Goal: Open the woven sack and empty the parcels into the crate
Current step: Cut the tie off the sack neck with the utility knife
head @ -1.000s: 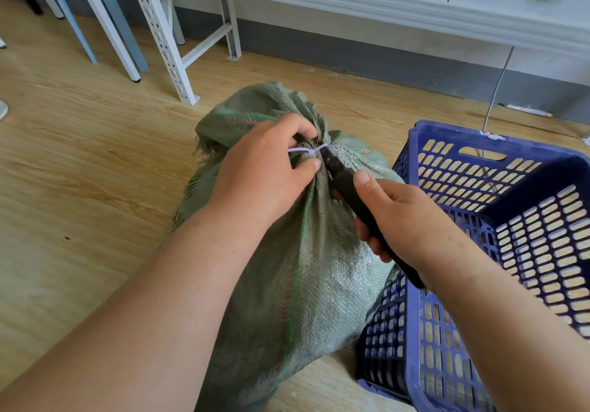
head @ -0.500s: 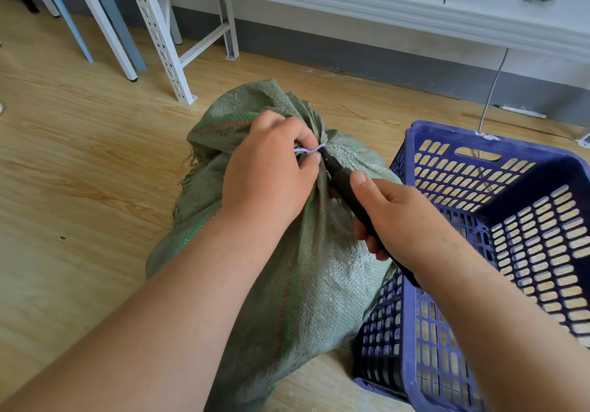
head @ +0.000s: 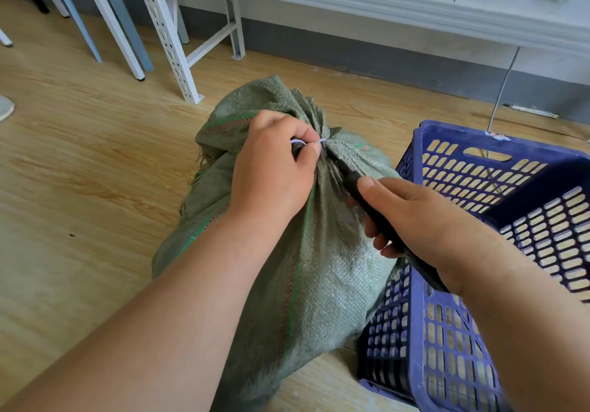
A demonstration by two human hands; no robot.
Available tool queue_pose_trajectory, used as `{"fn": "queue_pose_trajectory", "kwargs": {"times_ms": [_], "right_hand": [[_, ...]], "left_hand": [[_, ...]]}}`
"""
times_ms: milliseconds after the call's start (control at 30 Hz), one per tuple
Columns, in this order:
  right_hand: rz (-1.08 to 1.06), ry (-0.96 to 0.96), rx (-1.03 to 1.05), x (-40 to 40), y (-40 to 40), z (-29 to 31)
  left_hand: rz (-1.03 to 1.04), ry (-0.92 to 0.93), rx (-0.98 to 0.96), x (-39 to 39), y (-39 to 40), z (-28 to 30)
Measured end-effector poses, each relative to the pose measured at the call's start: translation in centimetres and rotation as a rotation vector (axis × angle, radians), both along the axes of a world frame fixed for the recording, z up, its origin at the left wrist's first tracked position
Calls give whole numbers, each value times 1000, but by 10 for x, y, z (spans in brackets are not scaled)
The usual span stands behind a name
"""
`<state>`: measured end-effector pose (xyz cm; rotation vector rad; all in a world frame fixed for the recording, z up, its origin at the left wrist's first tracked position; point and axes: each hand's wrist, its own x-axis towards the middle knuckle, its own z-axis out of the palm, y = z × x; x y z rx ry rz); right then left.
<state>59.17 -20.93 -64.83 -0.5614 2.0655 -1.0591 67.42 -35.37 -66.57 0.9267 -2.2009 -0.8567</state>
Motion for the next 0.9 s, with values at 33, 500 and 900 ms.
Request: {"fn": "queue_pose_trajectory", "kwargs": {"times_ms": [33, 500, 900], "right_hand": [[5, 16, -6, -1, 2, 2], [59, 517, -155, 16, -14, -22], [67, 671, -106, 24, -13, -20]], "left_hand": [[8, -2, 6, 0, -1, 0], [-14, -33, -26, -1, 7, 0], [10, -53, -53, 0, 8, 3]]}}
